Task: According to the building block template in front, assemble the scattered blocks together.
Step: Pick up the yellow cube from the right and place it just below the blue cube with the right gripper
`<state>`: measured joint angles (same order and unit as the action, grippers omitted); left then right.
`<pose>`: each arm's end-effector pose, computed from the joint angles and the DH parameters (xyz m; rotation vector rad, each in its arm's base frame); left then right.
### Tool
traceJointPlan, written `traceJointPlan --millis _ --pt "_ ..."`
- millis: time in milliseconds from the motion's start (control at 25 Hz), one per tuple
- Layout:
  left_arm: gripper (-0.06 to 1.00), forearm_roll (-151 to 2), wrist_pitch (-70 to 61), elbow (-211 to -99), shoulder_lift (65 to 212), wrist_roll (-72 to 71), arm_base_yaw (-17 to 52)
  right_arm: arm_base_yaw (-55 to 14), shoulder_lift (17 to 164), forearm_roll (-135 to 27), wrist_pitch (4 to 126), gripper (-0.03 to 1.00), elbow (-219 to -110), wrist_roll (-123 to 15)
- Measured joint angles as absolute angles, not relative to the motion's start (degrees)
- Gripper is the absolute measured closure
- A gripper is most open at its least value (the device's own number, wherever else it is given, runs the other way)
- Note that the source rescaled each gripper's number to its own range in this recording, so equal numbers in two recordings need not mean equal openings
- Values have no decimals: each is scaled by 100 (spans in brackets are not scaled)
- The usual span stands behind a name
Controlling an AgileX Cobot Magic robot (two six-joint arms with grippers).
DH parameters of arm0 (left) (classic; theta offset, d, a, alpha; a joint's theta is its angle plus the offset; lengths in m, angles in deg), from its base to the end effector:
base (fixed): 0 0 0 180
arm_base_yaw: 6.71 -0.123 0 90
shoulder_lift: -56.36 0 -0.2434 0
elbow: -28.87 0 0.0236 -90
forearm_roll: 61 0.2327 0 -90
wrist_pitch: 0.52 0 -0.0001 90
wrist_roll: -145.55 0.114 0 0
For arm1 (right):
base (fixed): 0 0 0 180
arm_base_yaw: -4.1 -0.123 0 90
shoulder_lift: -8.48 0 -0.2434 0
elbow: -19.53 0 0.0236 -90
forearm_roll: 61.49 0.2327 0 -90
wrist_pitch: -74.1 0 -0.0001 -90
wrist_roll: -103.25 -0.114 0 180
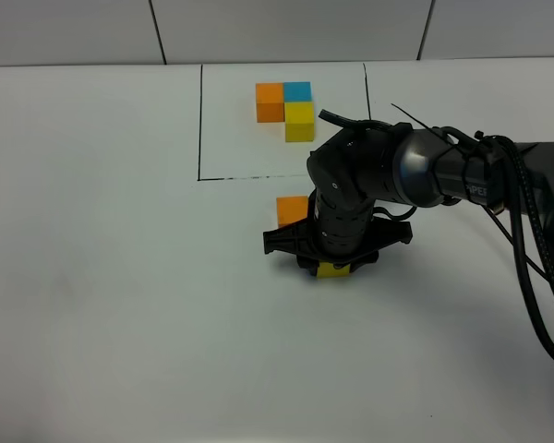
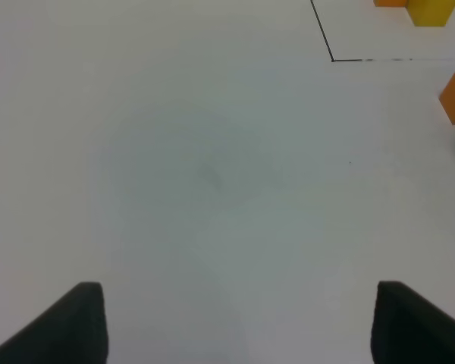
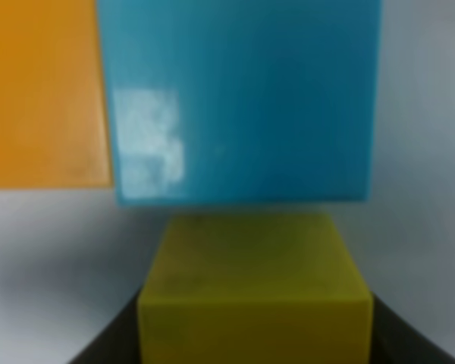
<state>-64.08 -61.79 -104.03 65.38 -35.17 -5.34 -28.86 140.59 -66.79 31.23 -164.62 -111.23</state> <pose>0.0406 -0.0063 0.2581 0.0145 2.0487 -0.0871 0.3223 0.2004 0.0667 -0.0538 2.9699 0.0477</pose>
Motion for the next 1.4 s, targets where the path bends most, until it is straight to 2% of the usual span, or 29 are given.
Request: traceJointPlan --millis 1400 --pt "40 -6408 -6177 -10403 6538 -3523 -534 -2881 14111 -6746 3492 94 -16479 -11123"
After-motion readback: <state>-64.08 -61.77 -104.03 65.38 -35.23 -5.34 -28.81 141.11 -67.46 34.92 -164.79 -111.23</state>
